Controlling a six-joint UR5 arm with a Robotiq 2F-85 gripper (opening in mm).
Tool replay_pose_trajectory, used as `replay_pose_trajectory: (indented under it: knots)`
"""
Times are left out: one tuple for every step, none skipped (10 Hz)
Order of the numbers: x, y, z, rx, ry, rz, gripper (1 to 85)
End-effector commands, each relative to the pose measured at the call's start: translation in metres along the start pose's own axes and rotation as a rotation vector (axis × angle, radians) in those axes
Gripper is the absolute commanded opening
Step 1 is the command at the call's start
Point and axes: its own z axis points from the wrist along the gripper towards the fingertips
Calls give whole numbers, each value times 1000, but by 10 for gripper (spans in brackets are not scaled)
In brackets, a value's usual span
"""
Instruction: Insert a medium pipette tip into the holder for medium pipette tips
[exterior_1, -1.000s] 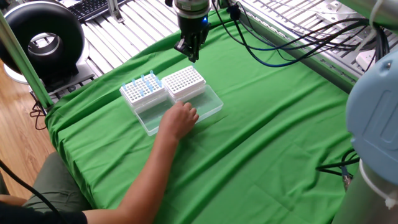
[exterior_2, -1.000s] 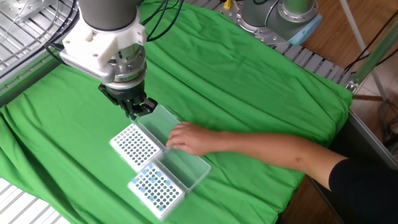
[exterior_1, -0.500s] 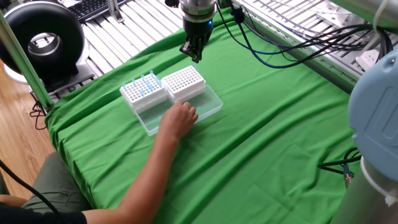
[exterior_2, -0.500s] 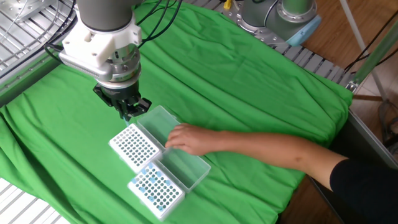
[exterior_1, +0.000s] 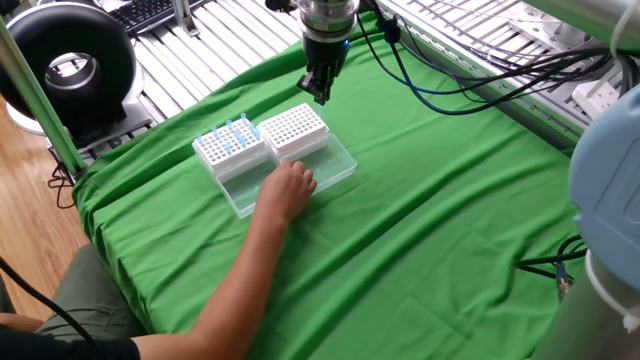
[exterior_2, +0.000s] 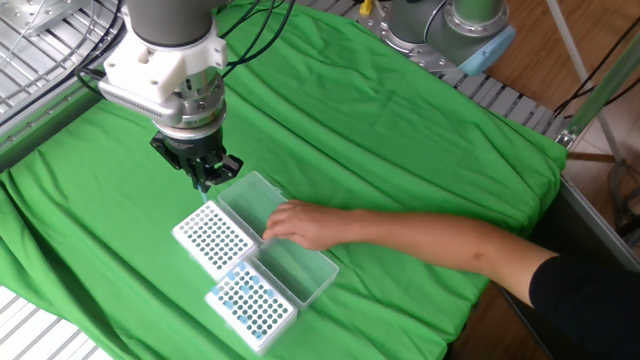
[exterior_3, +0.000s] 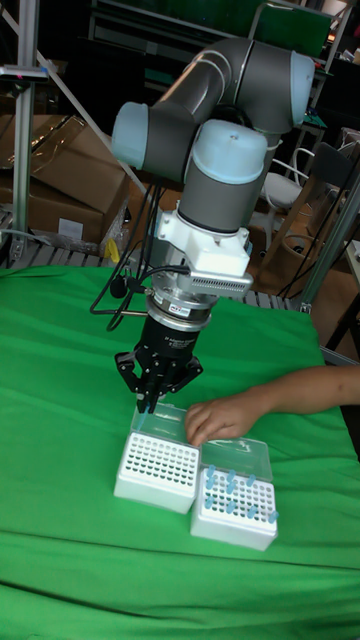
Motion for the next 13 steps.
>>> replay_pose_trajectory:
  knots:
    - [-1,1,3,-10,-13,3,10]
    - [-1,2,5,-10,-18,5,10]
    - [-1,2,6,-9,-21,5,10]
    - [-2,2,7,-9,-22,5,10]
    - [-2,2,7,-9,-22,5,10]
    - [-2,2,8,-8,-24,5,10]
    - [-2,2,8,-8,-24,6,10]
    - [-2,2,9,-8,-25,6,10]
    - [-1,2,9,-9,-27,6,10]
    - [-1,3,10,-11,-30,8,10]
    - [-1,4,11,-12,-33,9,10]
    - [-1,4,11,-12,-34,9,10]
    - [-2,4,12,-15,-40,6,10]
